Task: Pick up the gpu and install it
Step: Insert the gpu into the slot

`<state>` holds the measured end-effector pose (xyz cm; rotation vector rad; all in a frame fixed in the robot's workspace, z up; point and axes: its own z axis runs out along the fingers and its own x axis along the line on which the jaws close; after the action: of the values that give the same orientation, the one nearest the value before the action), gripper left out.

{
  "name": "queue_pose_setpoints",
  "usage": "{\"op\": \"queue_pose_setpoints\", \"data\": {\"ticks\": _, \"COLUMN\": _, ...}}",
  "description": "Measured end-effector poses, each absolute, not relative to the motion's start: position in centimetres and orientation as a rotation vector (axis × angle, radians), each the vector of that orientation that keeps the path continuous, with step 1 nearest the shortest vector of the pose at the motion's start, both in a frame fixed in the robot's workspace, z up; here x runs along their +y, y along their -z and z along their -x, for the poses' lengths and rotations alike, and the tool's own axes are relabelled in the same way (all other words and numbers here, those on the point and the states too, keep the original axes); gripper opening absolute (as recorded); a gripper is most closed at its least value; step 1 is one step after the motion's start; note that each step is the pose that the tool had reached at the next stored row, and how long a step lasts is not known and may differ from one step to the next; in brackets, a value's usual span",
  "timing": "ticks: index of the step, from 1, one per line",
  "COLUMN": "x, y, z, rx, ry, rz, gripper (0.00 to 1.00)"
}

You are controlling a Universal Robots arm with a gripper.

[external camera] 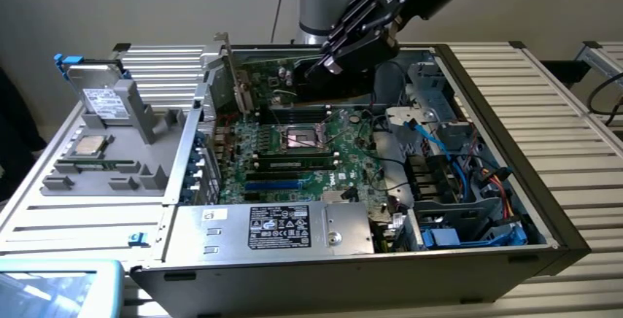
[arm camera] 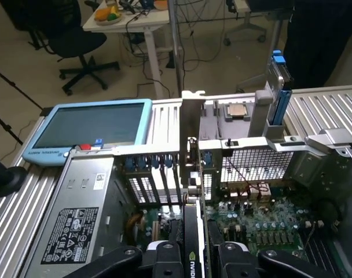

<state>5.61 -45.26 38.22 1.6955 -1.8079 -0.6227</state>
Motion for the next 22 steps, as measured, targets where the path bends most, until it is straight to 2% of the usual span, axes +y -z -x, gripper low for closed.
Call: {"op": "queue_pose_setpoints", "data": {"ticks": 22, "x": -44.8, "y": -37.0, "z": -5.6, "rx": -1.705, "ry": 0.631, "rz": -1.722, "gripper": 0.28}}
